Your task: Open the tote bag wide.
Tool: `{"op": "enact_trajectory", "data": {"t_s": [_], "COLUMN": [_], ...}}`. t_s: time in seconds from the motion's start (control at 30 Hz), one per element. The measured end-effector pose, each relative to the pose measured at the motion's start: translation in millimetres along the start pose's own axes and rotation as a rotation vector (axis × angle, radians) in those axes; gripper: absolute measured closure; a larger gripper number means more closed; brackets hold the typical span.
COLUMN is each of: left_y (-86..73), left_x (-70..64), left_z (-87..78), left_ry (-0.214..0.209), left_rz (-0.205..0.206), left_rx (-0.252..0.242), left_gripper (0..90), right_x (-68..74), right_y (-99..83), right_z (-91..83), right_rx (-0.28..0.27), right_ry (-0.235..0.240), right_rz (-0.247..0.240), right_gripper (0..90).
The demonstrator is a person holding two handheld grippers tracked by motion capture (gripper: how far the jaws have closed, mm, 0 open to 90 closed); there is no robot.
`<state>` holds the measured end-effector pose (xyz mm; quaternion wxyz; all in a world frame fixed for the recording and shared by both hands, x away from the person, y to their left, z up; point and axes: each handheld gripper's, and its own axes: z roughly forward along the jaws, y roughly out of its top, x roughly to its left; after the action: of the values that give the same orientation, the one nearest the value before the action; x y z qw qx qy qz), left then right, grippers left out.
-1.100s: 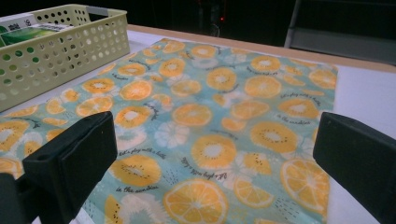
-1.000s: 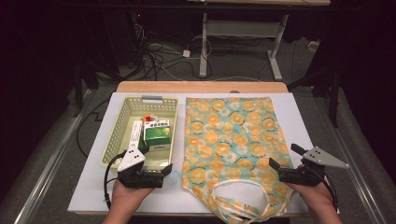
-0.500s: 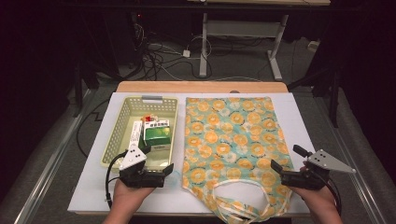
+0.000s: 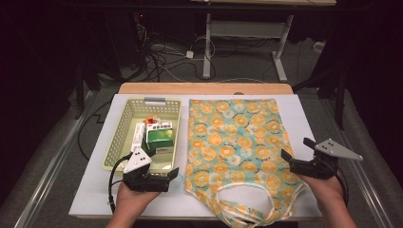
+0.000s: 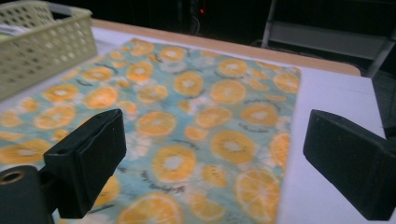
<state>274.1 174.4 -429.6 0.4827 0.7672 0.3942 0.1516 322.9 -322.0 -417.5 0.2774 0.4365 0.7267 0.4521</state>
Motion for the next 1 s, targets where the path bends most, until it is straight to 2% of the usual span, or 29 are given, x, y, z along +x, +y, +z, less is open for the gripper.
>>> {"op": "enact_trajectory", "data": {"t_s": [0.1, 0.23, 0.53, 0.7, 0.8, 1.0], "left_y": [0.2, -0.1, -4.8, -8.1, -8.1, -11.6], "left_x": [2.1, 2.1, 2.4, 1.1, 1.9, 4.1], "left_z": [-0.7, -1.8, -3.6, -7.6, -8.4, -8.9], "left_ry": [-0.012, -0.009, 0.015, 0.018, 0.018, 0.015], "left_rz": [-0.016, -0.015, -0.011, -0.004, -0.001, -0.006], "left_rx": [-0.007, -0.016, -0.022, -0.019, -0.019, -0.004], "left_gripper": [0.0, 0.0, 0.0, 0.0, 0.0, 0.0], "right_x": [-12.1, -28.8, -59.7, -71.5, -78.4, -86.3], "right_y": [4.6, 9.7, 14.1, 10.3, 6.2, -1.9], "right_z": [15.3, 34.9, 72.8, 107.5, 126.3, 141.7], "right_rx": [0.042, 0.07, 0.13, 0.198, 0.254, 0.307], "right_ry": [-0.006, -0.017, -0.032, -0.042, -0.064, -0.07], "right_rz": [0.015, 0.052, 0.122, 0.154, 0.165, 0.176], "right_gripper": [11.5, 18.1, 30.1, 32.0, 32.2, 32.3]}}
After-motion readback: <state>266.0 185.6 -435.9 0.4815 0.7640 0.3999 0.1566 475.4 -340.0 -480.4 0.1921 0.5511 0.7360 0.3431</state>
